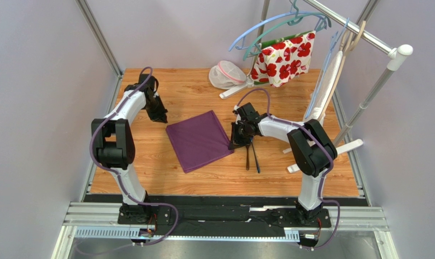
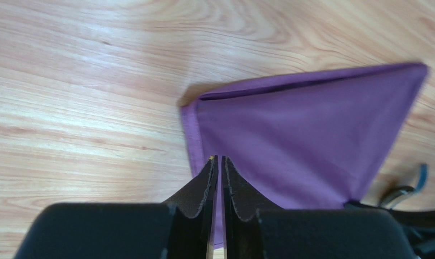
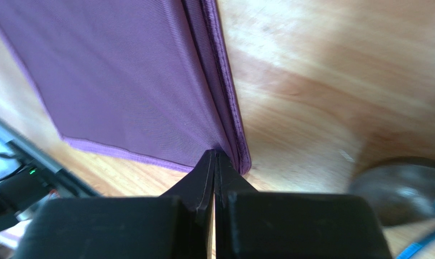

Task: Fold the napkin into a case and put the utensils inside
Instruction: Rotate the lower triangle-folded napkin at the center of the board.

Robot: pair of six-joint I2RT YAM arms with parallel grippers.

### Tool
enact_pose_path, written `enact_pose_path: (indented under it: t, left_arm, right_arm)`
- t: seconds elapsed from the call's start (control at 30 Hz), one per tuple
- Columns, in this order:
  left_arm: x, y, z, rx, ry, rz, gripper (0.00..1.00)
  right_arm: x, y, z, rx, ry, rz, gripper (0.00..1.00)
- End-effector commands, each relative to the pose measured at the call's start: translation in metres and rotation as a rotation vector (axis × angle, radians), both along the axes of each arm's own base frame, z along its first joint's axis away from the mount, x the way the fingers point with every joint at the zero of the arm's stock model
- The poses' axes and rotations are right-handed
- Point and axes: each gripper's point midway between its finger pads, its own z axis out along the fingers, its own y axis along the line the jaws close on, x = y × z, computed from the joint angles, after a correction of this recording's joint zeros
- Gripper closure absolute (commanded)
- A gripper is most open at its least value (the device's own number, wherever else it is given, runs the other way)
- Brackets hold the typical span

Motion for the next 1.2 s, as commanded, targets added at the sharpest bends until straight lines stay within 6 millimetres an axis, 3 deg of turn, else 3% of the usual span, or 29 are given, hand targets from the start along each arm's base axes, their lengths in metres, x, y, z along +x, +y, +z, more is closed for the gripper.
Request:
enact_pose_path:
  t: [0.0,0.2,0.37,0.57,0.8,0.97,1.07,1.1,1.17]
  left_arm:
    - [0.005,-0.029,0.017,-0.070,-0.081,-0.036,0.87]
    - [0.009,-0.041,0.000,-0.083,-0.051,-0.050,0.88]
    - [0.010,-0.036,-0.019,-0.058,-0.011,-0.041,0.89]
    - [0.002,-0.028,-0.043,-0.011,0.055,-0.035,0.90]
    - [-0.017,-0.021,-0.059,0.044,0.126,-0.016,0.90]
    - [-0.041,-0.020,-0.060,0.048,0.147,-0.008,0.91]
    - [-0.060,-0.021,-0.061,0.036,0.173,-0.001,0.92]
    - [-0.075,-0.023,-0.065,0.018,0.200,0.006,0.92]
    - [-0.081,-0.029,-0.057,-0.018,0.153,0.014,0.93]
  right_arm:
    - [0.011,-0.027,-0.007,-0.168,-0.032,-0.004,0.98]
    - [0.021,-0.014,0.028,-0.120,-0.087,0.009,0.93]
    - [0.014,0.002,0.037,-0.042,-0.067,0.028,0.88]
    - [0.006,-0.002,0.007,-0.060,-0.020,0.035,0.87]
    - [0.015,-0.024,-0.018,-0.162,-0.014,0.002,0.87]
    - [0.031,-0.032,-0.018,-0.230,-0.040,-0.017,0.87]
    - [0.051,-0.040,-0.019,-0.298,-0.069,-0.025,0.87]
    - [0.062,-0.038,-0.014,-0.303,-0.091,-0.029,0.87]
    - [0.070,-0.047,-0.019,-0.348,-0.095,-0.033,0.87]
